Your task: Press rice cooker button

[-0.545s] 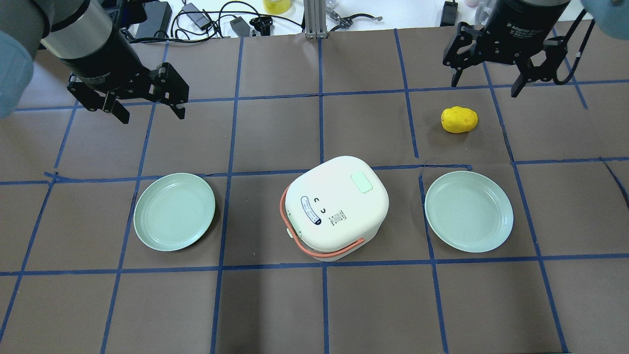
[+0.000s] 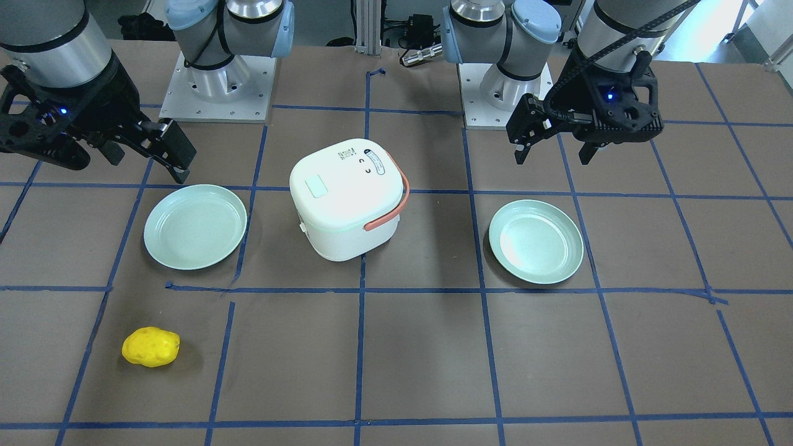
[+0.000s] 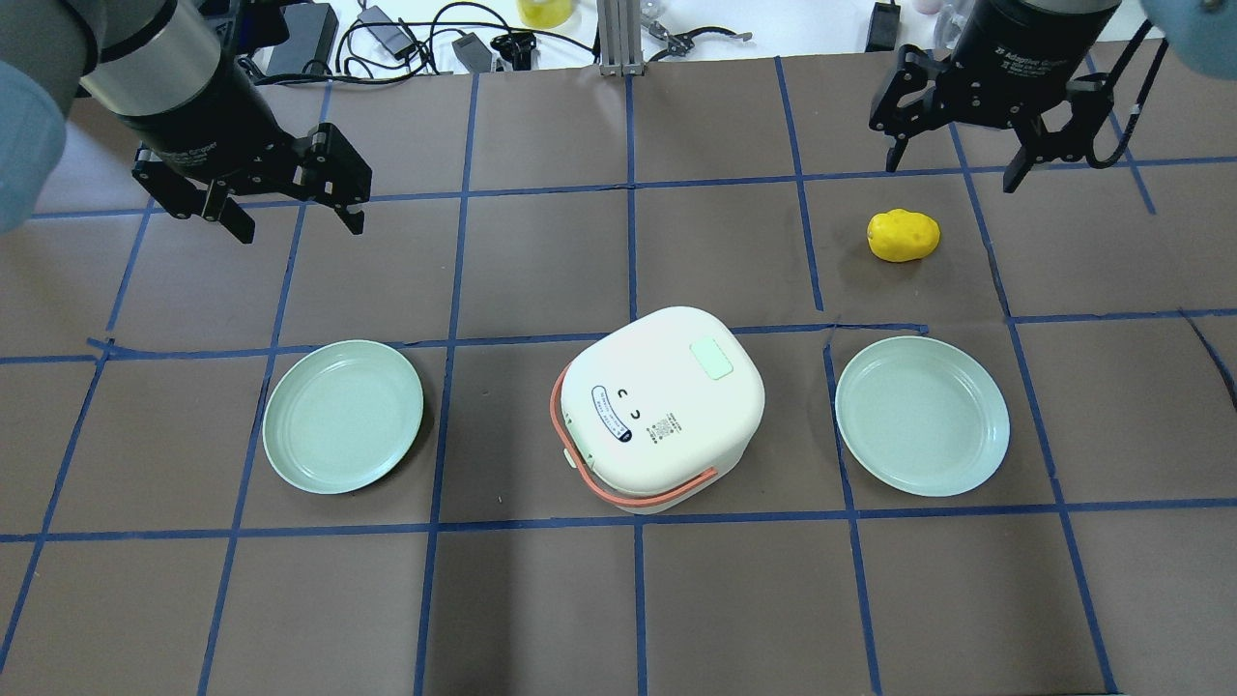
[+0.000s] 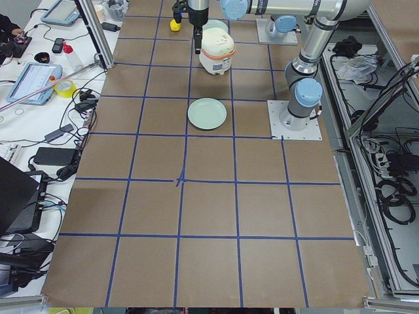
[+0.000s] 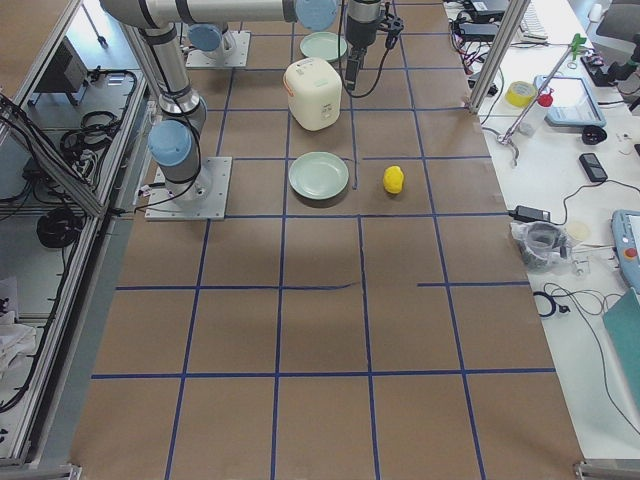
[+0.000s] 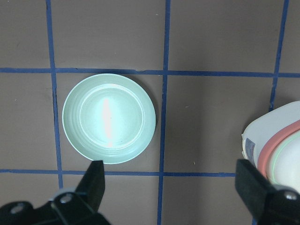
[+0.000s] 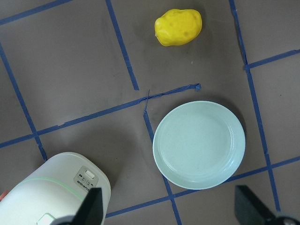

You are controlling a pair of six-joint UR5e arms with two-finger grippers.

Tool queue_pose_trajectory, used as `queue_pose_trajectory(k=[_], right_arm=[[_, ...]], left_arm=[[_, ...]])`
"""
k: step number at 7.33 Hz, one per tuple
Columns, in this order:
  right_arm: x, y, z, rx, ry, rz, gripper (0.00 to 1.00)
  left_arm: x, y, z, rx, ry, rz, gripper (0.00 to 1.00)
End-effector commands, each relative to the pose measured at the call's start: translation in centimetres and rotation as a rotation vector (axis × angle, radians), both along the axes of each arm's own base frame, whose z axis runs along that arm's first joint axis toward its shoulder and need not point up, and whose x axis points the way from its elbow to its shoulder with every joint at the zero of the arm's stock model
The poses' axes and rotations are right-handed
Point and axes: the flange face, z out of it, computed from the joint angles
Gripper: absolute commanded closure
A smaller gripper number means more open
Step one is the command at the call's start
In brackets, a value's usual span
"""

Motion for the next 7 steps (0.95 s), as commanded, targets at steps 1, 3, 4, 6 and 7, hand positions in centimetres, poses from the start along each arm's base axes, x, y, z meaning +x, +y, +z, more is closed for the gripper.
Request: queue_pose_trajectory(k=[1, 3, 4, 6, 7], right_arm=[[0.06, -0.09, -0.22, 0.002, 0.001, 0.001, 0.0], [0.06, -0.3, -0.31, -0.003, -0.008, -0.002, 0.0], [0.05, -0.31, -0.29, -0.004, -0.006, -0.001, 0.0], [0.07, -0.21, -0.13, -0.007, -0.007, -0.004, 0.0], [0.05, -0.21, -0.13, -0.007, -0.006, -0.004, 0.0]], left_arm=[[0.0, 0.0, 0.0, 0.0, 0.0, 0.0, 0.0], [0.0, 0.0, 0.0, 0.0, 0.0, 0.0, 0.0], [0.0, 0.05, 0.07, -0.002, 0.0, 0.0, 0.0], [0.0, 0.0, 0.0, 0.0, 0.0, 0.001, 0.0], [0.0, 0.0, 0.0, 0.0, 0.0, 0.0, 0.0]])
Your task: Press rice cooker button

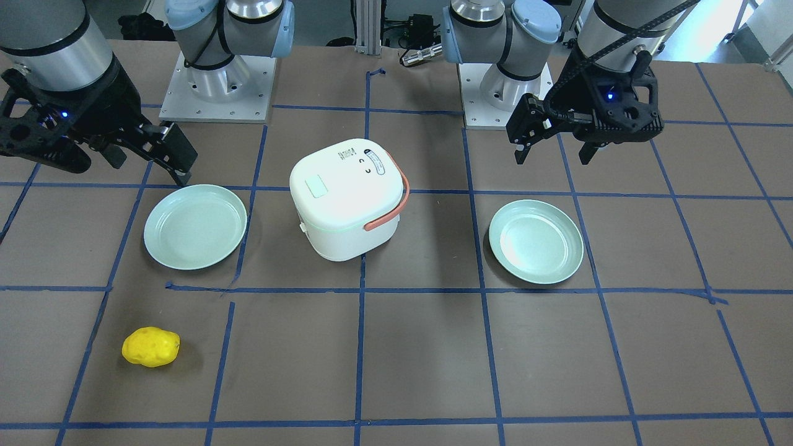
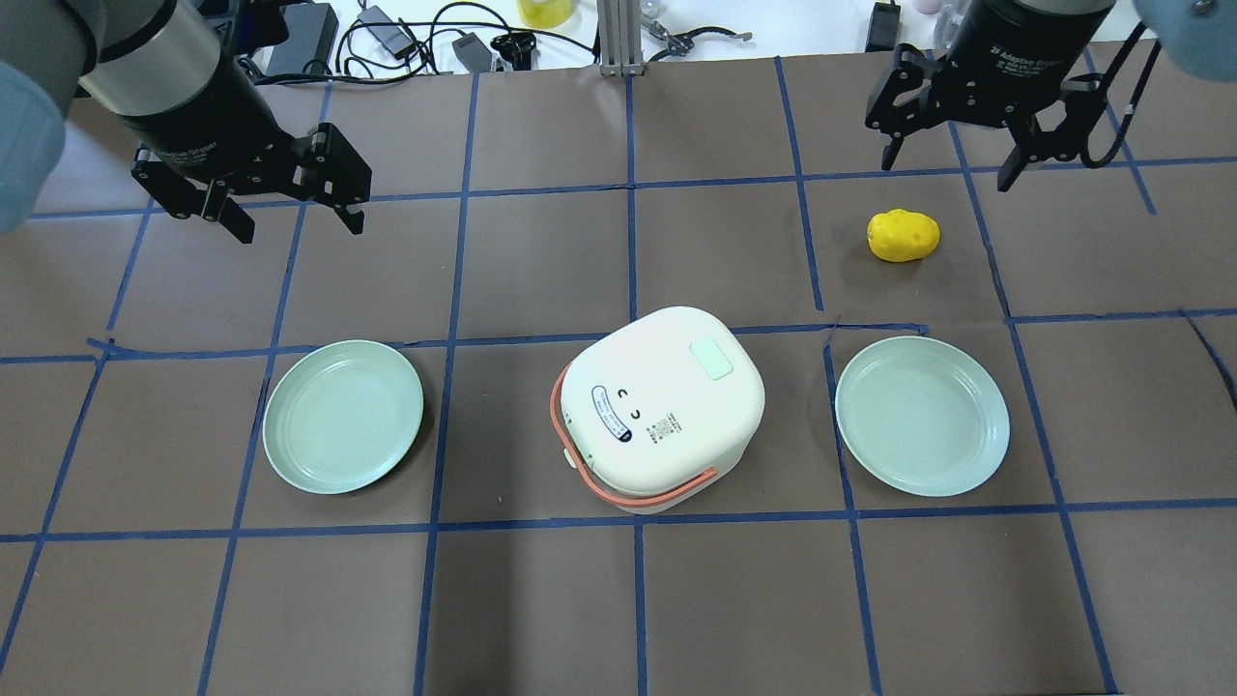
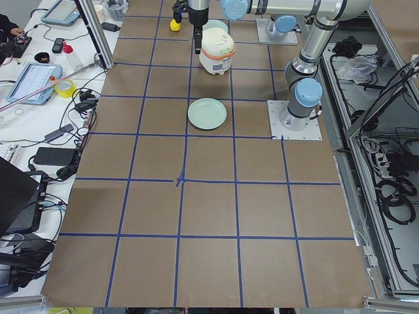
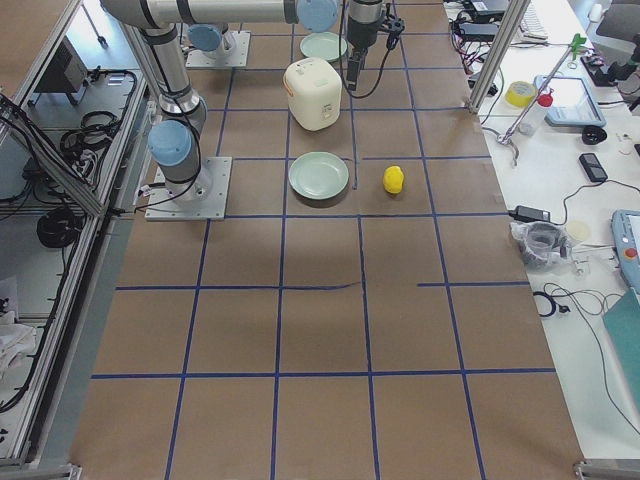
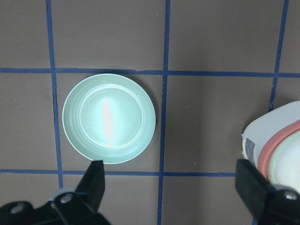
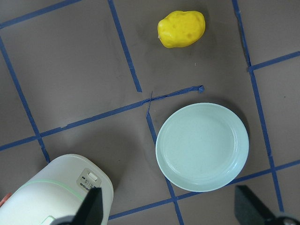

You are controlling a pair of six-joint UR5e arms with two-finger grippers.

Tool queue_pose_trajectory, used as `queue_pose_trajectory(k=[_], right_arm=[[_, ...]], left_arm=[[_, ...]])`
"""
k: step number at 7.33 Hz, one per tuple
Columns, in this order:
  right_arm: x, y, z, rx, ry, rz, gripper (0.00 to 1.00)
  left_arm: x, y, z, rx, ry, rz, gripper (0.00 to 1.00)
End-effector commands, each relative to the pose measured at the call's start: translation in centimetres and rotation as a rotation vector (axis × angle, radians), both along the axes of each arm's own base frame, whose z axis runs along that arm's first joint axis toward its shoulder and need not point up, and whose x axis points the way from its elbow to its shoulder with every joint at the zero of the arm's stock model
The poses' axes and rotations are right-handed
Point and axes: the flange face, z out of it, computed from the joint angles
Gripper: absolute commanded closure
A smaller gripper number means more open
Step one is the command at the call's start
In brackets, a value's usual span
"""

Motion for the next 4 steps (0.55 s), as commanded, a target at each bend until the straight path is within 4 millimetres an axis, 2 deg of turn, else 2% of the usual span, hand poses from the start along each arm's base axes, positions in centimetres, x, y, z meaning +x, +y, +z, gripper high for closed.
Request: queue_pose_trajectory(k=[1, 4], right_arm=[[0.01, 0.08, 0.13, -0.003, 0.0, -0.001, 0.0], [-0.08, -0.07, -0.11, 0.002, 0.007, -0.013, 0.0]], left_arm=[[0.0, -0.01, -0.01, 0.0, 0.0, -0.001, 0.0], [0.0, -0.01, -0.01, 0.0, 0.0, -0.001, 0.0]])
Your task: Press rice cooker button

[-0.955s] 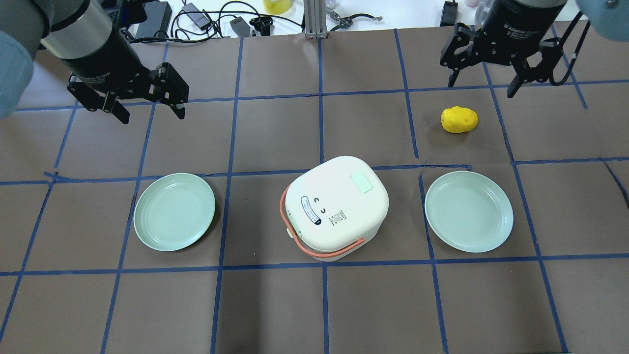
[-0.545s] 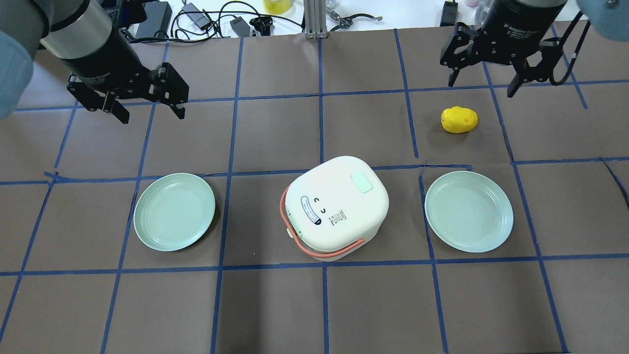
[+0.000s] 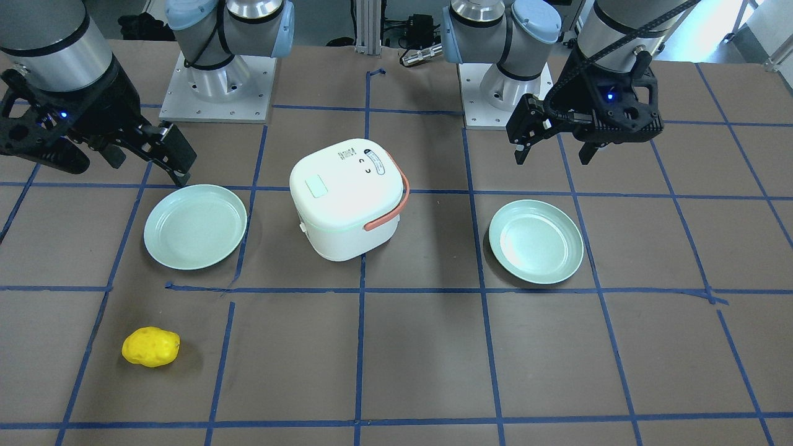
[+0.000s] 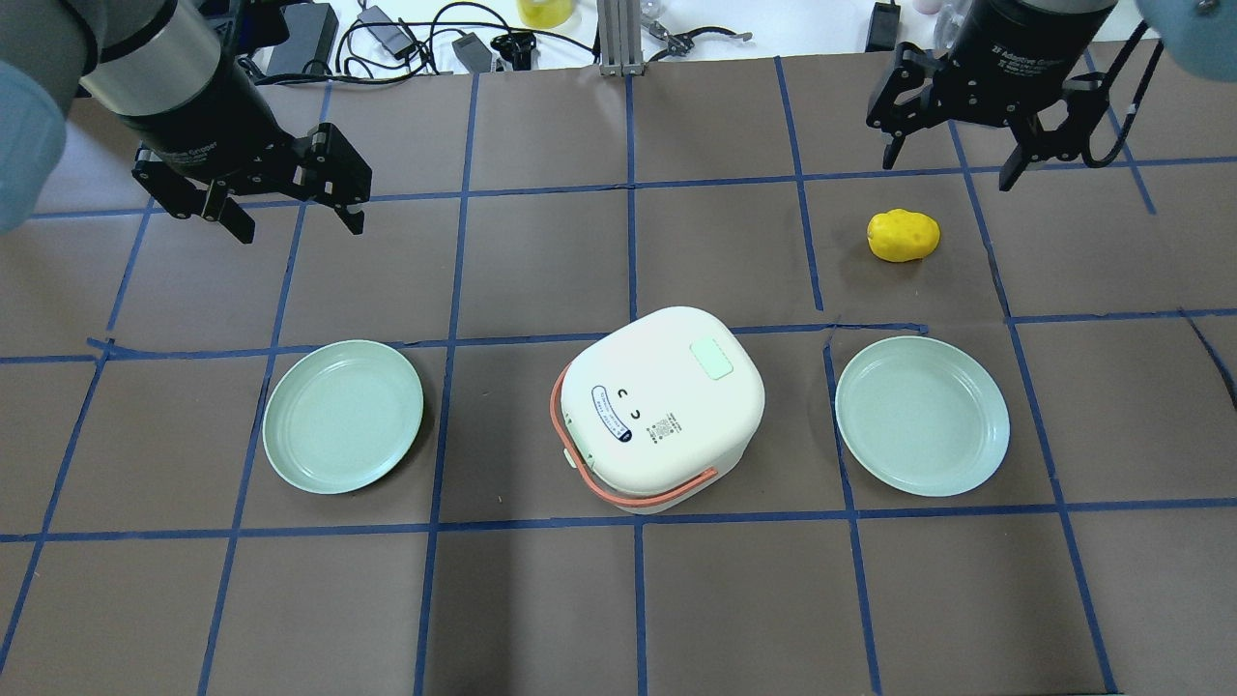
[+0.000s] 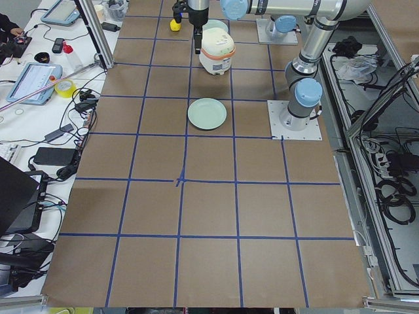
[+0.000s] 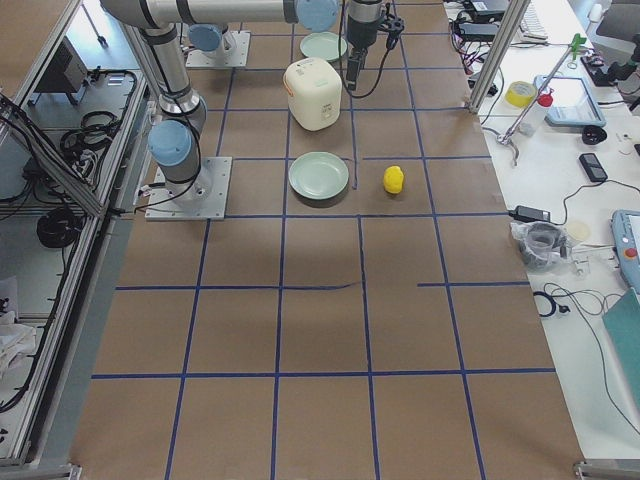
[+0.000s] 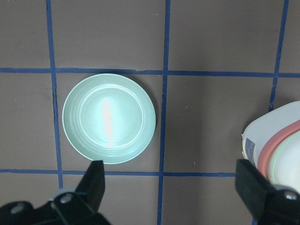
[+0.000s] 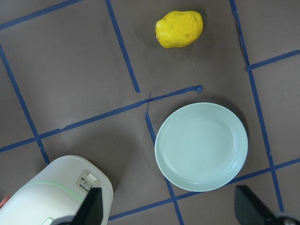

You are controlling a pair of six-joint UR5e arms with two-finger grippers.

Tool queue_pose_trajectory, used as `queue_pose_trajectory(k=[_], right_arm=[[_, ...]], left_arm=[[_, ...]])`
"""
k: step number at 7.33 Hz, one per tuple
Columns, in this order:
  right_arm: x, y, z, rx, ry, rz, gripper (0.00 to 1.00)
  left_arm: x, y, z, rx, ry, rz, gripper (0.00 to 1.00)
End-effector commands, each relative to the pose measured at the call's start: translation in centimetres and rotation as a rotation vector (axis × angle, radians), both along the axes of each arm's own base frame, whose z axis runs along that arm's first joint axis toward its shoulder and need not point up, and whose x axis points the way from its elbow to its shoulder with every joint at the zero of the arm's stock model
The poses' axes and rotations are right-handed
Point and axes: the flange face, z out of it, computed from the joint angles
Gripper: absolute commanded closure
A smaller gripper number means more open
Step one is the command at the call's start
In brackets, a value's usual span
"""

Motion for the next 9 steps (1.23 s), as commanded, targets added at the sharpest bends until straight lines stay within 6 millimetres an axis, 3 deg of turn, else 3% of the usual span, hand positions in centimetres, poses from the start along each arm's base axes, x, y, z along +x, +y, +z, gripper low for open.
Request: queue_pose_trajectory(k=[1, 3, 4, 5, 6, 7, 9], right_arm=[[-0.1, -0.2, -0.4, 0.007, 0.004, 0.008, 0.0], [0.2, -0.1, -0.2, 0.0, -0.004, -0.001, 0.0], [1.4, 0.1, 0.2, -0.014, -0.004, 0.022, 0.0], [3.9, 0.6, 0.0, -0.018, -0.008, 0.066, 0.3], [6.7, 1.2, -0.5, -0.007, -0.012, 0.109, 0.7], [8.5, 1.8, -1.2, 0.012, -0.019, 0.135, 0.94], [11.1, 3.1, -3.9, 0.074, -0.12, 0.122, 1.0]], left_arm=[[0.0, 0.0, 0.0, 0.0, 0.0, 0.0, 0.0], [0.0, 0.0, 0.0, 0.0, 0.0, 0.0, 0.0], [0.0, 0.0, 0.0, 0.0, 0.0, 0.0, 0.0], [0.0, 0.0, 0.0, 0.0, 0.0, 0.0, 0.0], [0.0, 0.0, 0.0, 0.0, 0.0, 0.001, 0.0], [0.0, 0.0, 0.0, 0.0, 0.0, 0.0, 0.0], [0.0, 0.0, 0.0, 0.0, 0.0, 0.0, 0.0]])
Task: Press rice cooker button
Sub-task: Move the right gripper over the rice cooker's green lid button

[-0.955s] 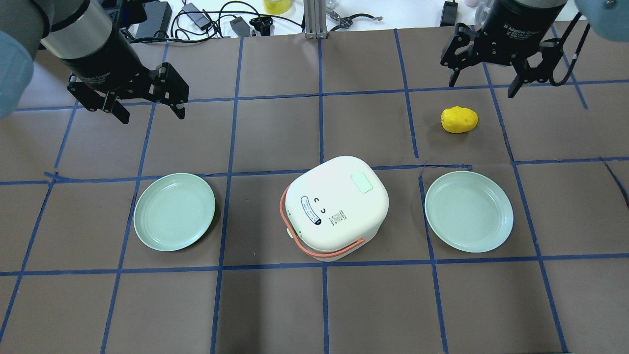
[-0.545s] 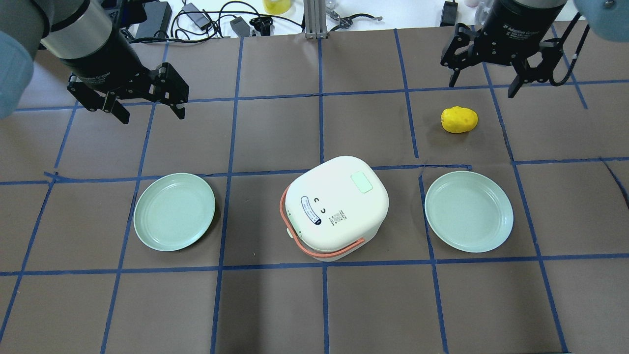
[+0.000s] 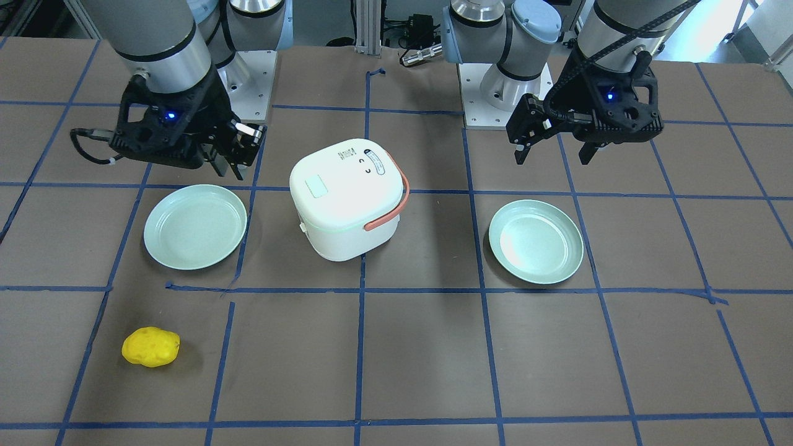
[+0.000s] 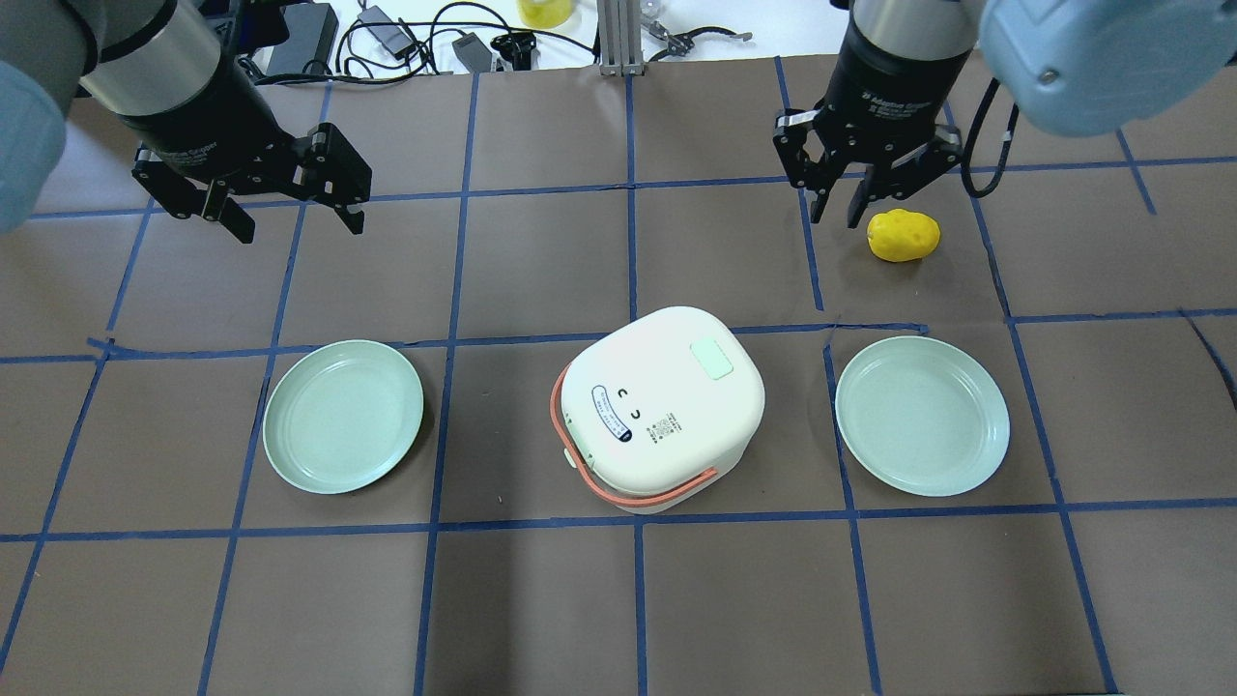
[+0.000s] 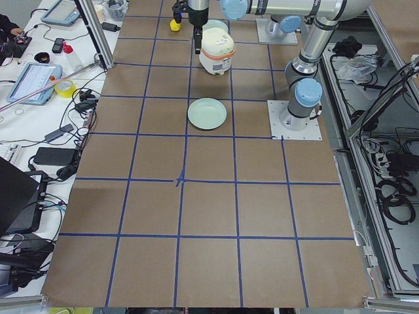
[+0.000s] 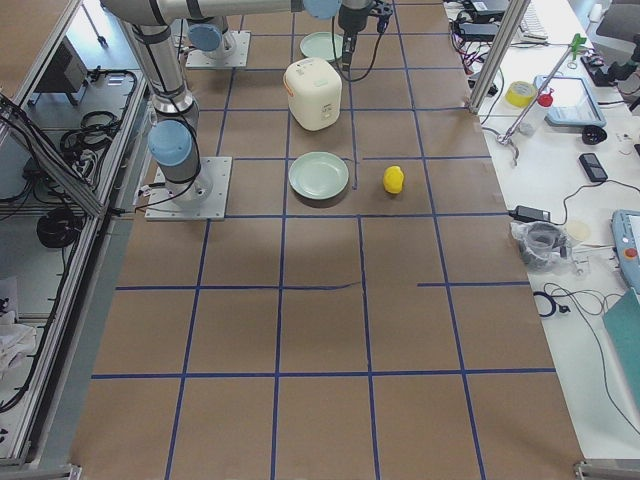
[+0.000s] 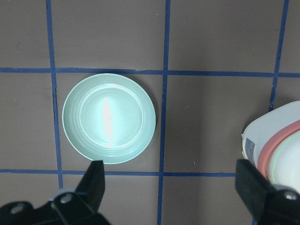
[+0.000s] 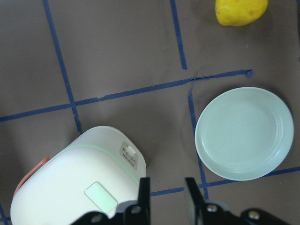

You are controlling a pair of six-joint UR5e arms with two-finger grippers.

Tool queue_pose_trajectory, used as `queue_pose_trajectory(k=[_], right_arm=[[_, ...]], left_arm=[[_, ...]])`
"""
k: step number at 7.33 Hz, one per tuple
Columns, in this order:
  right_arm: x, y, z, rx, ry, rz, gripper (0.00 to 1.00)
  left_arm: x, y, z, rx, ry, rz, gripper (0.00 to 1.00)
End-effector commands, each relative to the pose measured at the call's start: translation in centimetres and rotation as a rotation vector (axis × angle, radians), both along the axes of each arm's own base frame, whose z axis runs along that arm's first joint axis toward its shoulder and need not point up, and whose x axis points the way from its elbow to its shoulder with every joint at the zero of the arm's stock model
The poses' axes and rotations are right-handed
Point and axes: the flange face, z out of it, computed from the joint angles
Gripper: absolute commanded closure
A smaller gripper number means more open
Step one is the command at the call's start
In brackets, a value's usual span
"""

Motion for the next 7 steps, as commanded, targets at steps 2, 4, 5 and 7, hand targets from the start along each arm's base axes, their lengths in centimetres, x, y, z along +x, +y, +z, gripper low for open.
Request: queue_pose_trajectory(k=[2, 4, 5, 7], right_arm=[[3.3, 2.1, -4.4, 0.075, -0.069, 0.027, 1.0], [5.0, 2.2, -6.9, 0.073, -0.069, 0.052, 1.0], [5.7, 2.5, -8.2, 0.077, -0.067, 0.055, 1.0], [6.1, 2.8, -10.3, 0.112, -0.076, 0.057, 1.0]], left_arm=[[0.0, 0.0, 0.0, 0.0, 0.0, 0.0, 0.0], [0.0, 0.0, 0.0, 0.0, 0.0, 0.0, 0.0], [0.0, 0.0, 0.0, 0.0, 0.0, 0.0, 0.0], [0.0, 0.0, 0.0, 0.0, 0.0, 0.0, 0.0]])
